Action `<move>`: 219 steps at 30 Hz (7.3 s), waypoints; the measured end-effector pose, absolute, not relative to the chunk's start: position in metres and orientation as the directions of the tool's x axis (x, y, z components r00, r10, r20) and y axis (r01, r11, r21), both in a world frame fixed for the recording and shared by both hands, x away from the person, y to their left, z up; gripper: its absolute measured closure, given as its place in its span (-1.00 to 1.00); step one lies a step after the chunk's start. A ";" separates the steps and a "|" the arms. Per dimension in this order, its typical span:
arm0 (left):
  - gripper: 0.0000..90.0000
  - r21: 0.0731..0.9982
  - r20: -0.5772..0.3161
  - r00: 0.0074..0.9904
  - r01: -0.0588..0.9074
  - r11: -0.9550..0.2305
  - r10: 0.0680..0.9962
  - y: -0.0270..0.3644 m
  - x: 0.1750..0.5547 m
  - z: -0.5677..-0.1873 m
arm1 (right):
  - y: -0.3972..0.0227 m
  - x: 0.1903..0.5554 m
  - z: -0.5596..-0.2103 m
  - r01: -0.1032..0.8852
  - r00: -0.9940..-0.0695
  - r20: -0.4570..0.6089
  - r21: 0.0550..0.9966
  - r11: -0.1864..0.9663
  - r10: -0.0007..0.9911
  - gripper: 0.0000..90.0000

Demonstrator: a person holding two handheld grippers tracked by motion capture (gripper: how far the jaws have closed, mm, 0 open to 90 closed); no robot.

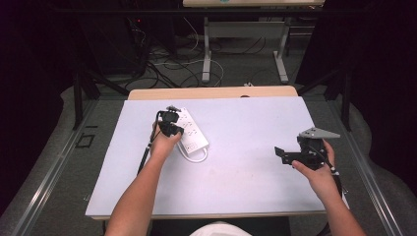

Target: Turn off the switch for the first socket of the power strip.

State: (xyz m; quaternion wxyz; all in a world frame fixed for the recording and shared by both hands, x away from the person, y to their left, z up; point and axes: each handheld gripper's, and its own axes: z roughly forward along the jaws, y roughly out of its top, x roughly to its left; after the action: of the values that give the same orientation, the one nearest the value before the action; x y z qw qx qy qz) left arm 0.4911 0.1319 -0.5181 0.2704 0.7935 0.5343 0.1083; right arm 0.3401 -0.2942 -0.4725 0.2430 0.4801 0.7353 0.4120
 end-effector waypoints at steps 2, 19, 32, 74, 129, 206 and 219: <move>1.00 0.553 -0.088 0.410 0.778 -0.298 0.908 0.132 0.491 -0.520 | -0.294 0.340 -0.473 0.506 -0.422 0.039 0.839 0.199 0.906 -0.86; 1.00 0.554 -0.117 0.383 0.791 -0.260 0.916 0.135 0.491 -0.520 | -0.294 0.340 -0.472 0.507 -0.419 0.039 0.839 0.198 0.907 -0.86; 1.00 0.561 -0.113 0.378 0.787 -0.255 0.919 0.138 0.490 -0.516 | -0.294 0.340 -0.472 0.509 -0.415 0.044 0.839 0.192 0.909 -0.86; 0.74 0.649 -0.103 0.410 0.718 -0.251 0.906 0.139 0.472 -0.490 | -0.294 0.340 -0.472 0.512 -0.413 0.050 0.838 0.186 0.910 -0.86; -0.34 0.792 -0.072 0.534 0.544 -0.277 0.843 0.131 0.428 -0.447 | -0.298 0.338 -0.471 0.506 -0.406 0.054 0.844 0.176 0.912 -0.86; -0.99 0.838 -0.200 0.354 0.545 -0.028 0.914 0.278 0.331 -0.447 | -0.301 0.335 -0.465 0.506 -0.398 0.068 0.848 0.157 0.915 -1.00; -0.98 0.836 -0.184 0.297 0.549 -0.010 0.937 0.295 0.327 -0.473 | -0.303 0.337 -0.468 0.523 -0.394 0.082 0.839 0.149 0.916 -1.00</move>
State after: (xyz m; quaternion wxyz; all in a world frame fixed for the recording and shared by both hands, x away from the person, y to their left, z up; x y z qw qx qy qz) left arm 0.3275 0.2955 -0.4728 0.4387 0.6754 0.5499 0.2213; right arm 0.3367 -0.3026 -0.4683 0.2336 0.4987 0.7212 0.4202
